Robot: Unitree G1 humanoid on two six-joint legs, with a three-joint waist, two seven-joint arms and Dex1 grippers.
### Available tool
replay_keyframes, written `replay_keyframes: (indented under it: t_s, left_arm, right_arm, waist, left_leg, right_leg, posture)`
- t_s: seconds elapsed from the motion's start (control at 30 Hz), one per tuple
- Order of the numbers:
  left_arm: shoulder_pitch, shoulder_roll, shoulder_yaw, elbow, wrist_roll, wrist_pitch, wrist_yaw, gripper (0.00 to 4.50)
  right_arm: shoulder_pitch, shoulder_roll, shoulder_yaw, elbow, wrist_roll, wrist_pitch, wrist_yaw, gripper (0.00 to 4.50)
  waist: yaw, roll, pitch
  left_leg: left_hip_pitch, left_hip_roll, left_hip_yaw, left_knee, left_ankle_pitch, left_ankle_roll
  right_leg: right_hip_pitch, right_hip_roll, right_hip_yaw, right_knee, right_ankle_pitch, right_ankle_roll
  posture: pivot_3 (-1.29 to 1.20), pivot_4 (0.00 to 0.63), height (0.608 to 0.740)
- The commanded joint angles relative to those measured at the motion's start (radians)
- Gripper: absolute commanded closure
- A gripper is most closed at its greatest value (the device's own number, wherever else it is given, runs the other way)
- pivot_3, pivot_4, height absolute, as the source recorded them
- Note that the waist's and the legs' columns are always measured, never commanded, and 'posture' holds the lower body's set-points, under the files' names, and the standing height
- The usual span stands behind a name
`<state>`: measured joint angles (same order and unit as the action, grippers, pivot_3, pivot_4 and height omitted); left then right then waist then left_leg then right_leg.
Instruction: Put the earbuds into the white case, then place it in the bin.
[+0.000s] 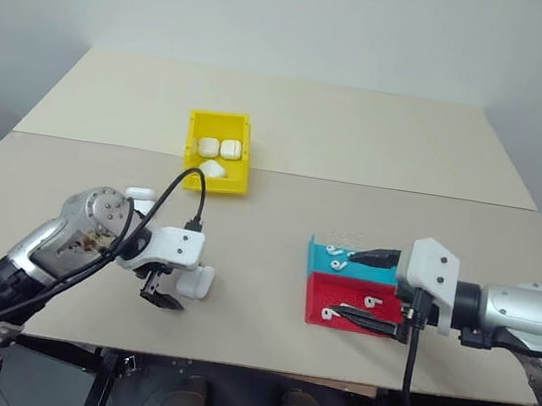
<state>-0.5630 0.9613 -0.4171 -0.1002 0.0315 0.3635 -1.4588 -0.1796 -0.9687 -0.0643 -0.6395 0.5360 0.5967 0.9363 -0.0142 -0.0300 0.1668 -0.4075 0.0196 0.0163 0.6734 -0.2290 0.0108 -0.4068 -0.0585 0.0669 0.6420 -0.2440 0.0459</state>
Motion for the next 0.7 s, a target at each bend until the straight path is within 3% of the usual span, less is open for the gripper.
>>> replay_keyframes:
  t_s: [0.03,0.27,0.7]
  left_arm:
    - [-0.029,-0.009,-0.014,0.025,0.038,-0.057,-0.001,0.03]
    - [-0.063,-0.068,-0.01,0.058,0.054,-0.055,0.004,0.03]
    - [-0.037,-0.07,-0.01,0.069,0.081,-0.117,0.011,0.03]
  right_arm:
    - [-0.013,0.005,-0.014,-0.015,0.011,0.001,-0.005,0.0]
    - [0.011,-0.001,-0.034,-0.024,0.008,-0.003,-0.005,0.0]
    - [0.043,-0.007,-0.054,-0.042,0.015,-0.003,-0.006,0.0]
  waist:
    - [0.001,0.0,0.0]
    - [0.008,0.0,0.0]
    - [0.003,0.0,0.0]
  left_leg:
    - [0.0,0.0,0.0,0.0,0.0,0.0]
    - [-0.001,-0.001,-0.001,0.002,0.0,0.0]
    - [0.0,-0.001,-0.001,0.002,0.0,0.0]
  right_leg:
    - [0.0,0.0,0.0,0.0,0.0,0.0]
    - [0.001,-0.001,-0.001,0.0,0.0,0.001]
    - [0.001,-0.001,-0.001,0.0,0.0,0.001]
  posture:
    - [0.0,0.15,0.74]
    - [0.0,0.15,0.74]
    - [0.0,0.15,0.74]
